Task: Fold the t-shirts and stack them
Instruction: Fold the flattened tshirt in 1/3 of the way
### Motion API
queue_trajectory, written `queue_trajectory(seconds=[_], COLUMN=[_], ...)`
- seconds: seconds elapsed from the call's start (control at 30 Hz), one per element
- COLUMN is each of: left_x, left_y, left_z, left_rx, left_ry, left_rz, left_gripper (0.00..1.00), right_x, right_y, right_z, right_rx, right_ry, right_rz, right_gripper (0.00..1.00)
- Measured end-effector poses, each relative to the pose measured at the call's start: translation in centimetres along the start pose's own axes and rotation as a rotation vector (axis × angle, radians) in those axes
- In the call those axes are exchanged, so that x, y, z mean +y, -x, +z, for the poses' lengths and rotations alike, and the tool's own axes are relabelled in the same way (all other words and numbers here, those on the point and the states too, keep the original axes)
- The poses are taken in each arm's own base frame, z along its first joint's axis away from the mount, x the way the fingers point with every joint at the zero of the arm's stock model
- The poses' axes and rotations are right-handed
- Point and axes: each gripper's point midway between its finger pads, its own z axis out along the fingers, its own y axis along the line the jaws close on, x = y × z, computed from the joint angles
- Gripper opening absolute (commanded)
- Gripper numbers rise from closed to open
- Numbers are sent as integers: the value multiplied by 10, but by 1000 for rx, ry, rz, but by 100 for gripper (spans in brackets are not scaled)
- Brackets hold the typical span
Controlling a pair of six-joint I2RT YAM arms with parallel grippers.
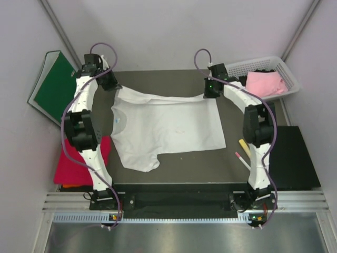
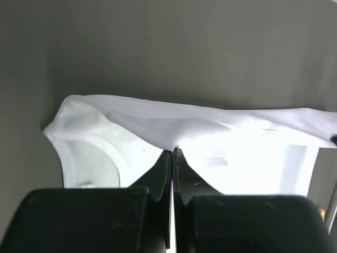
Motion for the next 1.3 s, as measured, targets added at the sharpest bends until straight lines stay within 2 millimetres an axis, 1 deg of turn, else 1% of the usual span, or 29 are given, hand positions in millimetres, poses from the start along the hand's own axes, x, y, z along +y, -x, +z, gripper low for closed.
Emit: queue_trajectory(seconds=[0.07,0.2,0.3,0.4,0.43,0.63,0.7,0.73,0.77,0.8,0.83,0.9,0.93,1.0,1.03,1.1,1.3], left_x=[-1,-8,-11,-7,-5,13,17,18,18,18,18,19,19,20,21,24,32], left_y=[-5,-9,-16,-37,-45,-94,-104,-106,-110,-110,-111,-113,-115,-117,-119,-122,-135], left_z=[-12,-37,-52,-62,-63,-61,-59,-59,-59,-60,-60,-61,-61,-62,-64,-67,-80], left_rx=[5,1,1,38,51,158,183,190,202,203,205,216,221,228,234,242,272], left_ry=[10,18,22,35,39,78,88,91,94,95,96,100,103,109,116,133,198], left_rz=[-4,-5,-5,-20,-26,-83,-98,-101,-105,-106,-106,-111,-112,-115,-117,-119,-100], left_gripper=[0,0,0,0,0,0,0,0,0,0,0,0,0,0,0,0,0], right_x=[0,3,3,0,-1,-2,-4,-6,-6,-7,-7,-6,-6,-6,-3,-4,-4], right_y=[-6,-7,-15,-32,-40,-71,-86,-102,-104,-107,-110,-111,-111,-112,-110,-108,-101], right_z=[-16,-43,-54,-52,-49,-28,-19,-13,-13,-12,-13,-17,-18,-20,-22,-28,-43], right_rx=[6,-12,-9,32,54,158,209,266,272,285,299,315,319,327,323,321,302], right_ry=[0,9,16,18,19,35,40,39,39,37,35,32,32,28,41,32,17], right_rz=[5,4,4,12,17,40,48,58,60,64,69,76,77,85,83,82,76], right_gripper=[0,0,0,2,4,7,8,9,10,16,34,48,63,77,86,95,96])
